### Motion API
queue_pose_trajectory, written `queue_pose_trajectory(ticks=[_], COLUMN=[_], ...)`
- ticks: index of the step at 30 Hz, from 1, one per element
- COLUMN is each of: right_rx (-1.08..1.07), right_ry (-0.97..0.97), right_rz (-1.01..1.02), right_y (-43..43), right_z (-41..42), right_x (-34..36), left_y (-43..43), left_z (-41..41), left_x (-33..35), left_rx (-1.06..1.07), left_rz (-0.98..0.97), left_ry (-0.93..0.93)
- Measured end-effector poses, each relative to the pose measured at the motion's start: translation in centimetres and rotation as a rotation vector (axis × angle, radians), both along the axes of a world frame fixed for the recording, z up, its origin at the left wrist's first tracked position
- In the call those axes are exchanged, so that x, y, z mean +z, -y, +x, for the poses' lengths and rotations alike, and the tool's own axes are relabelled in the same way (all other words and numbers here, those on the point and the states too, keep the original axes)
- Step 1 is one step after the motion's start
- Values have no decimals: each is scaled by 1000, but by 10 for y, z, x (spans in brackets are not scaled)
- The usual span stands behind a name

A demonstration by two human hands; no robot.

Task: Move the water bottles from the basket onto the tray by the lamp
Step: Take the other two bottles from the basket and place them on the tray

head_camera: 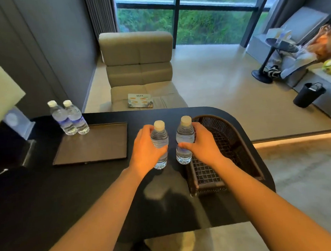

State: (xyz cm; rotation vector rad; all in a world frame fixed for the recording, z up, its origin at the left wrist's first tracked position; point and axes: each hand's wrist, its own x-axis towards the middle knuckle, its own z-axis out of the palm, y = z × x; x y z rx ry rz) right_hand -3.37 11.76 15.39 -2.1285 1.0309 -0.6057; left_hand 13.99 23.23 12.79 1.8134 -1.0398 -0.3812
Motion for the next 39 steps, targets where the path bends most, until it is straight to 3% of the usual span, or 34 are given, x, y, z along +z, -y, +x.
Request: queue_pose_trajectory(ticks=[13,22,39], right_rx=[127,114,51], right_ry=[-77,-93,-39], right_rz=[187,236,292], right_y=[-84,-99,-90], right_z=[233,396,507], right_x=[-50,-98,-132], left_y=[-117,-129,-88], left_z=[209,353,448], left_x=[-47,-79,-114], left_rx=[323,420,367], left_rz=[135,229,201], left_ry=[-48,-66,-12])
